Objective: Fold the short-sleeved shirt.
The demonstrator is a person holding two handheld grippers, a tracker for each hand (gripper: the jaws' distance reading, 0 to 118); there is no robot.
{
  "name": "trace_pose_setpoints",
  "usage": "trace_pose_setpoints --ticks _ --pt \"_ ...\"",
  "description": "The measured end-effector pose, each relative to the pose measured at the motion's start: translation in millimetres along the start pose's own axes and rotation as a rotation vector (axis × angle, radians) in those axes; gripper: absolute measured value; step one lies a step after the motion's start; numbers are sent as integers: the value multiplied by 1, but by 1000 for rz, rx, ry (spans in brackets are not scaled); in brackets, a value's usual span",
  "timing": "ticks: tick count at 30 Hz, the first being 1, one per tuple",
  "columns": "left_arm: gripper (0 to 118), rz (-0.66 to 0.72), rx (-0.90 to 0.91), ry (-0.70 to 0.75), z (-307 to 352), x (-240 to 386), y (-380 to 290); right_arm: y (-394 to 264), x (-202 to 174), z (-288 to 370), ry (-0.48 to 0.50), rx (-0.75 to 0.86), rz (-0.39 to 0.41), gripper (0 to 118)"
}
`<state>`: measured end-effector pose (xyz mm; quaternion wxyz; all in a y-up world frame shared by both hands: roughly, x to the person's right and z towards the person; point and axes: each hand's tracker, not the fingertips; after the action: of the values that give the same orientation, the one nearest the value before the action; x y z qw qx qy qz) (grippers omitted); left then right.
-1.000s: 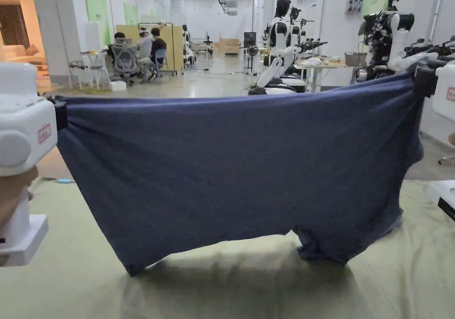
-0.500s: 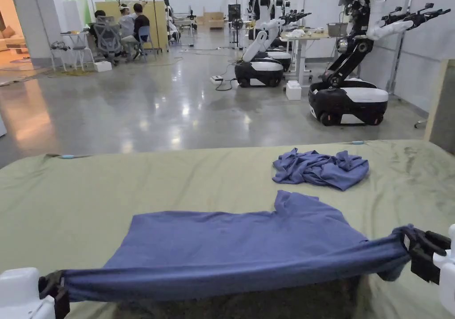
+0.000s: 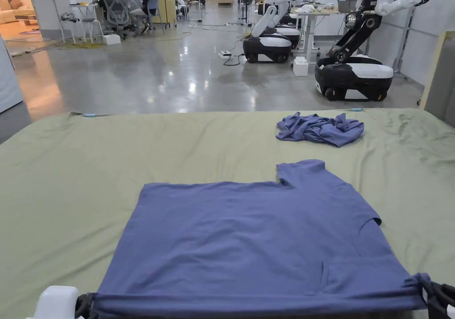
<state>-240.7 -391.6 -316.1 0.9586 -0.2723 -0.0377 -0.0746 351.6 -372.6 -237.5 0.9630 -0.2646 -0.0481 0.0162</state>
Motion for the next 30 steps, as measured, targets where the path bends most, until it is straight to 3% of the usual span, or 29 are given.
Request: trace_pose_setpoints --ticks 4,5,6,7,8,9,10,13,14,15,16,17,18,20,21,23,24,25,26,27,30 --pt "4 14 -58 -14 -8 0 -7 -17 -11 -16 -50 -82 98 6" --pt "10 43 -74 -24 -10 0 -8 -19 -12 -19 -65 -88 90 6" --pt "36 69 -97 -38 -9 -2 -6 -21 -12 -21 -75 -106 80 7" --pt "77 89 -135 -42 -8 -5 -4 -21 -12 -20 -83 -109 62 18" --pt "110 108 -143 -59 -2 -8 -1 -21 -10 -16 -119 -90 44 45" --pt "118 113 -106 -71 10 -9 4 -20 -7 -9 -122 -54 14 95" --pt "118 117 -44 -90 24 -11 8 -16 -4 4 -111 2 -21 115" --pt "118 66 68 -24 71 -14 16 -4 -7 44 -117 78 -51 118" --pt "118 84 93 -24 88 -16 18 -1 -8 64 -71 137 -64 115" --pt "109 110 86 -44 99 -18 18 -1 -10 77 -30 175 -63 98" --pt "81 137 95 -48 110 -18 18 -2 -14 88 -24 193 -51 60" --pt "29 148 108 -19 117 -15 18 -2 -21 93 -84 182 -25 13" --pt "0 133 101 39 117 -12 15 -4 -26 100 -159 191 -2 3" --pt "0 128 65 -27 110 -12 9 -6 -24 105 -37 177 -39 3" --pt "0 130 19 -79 101 -11 7 -6 -24 105 -36 171 -43 3" --pt "0 98 14 -53 79 -9 4 -9 -23 95 -60 159 -27 3" --pt "7 119 -9 -71 68 -12 4 -8 -22 93 -53 148 -24 3" --pt "45 126 -9 -75 58 -16 6 -8 -23 91 -48 144 -28 3" --pt "102 154 -47 -81 45 -19 10 -7 -27 90 -45 141 -37 3" --pt "118 167 -111 -83 31 -22 13 -6 -28 89 -35 136 -48 3" --pt "118 210 -127 -79 -2 -28 16 -2 -37 84 -7 114 -48 3"
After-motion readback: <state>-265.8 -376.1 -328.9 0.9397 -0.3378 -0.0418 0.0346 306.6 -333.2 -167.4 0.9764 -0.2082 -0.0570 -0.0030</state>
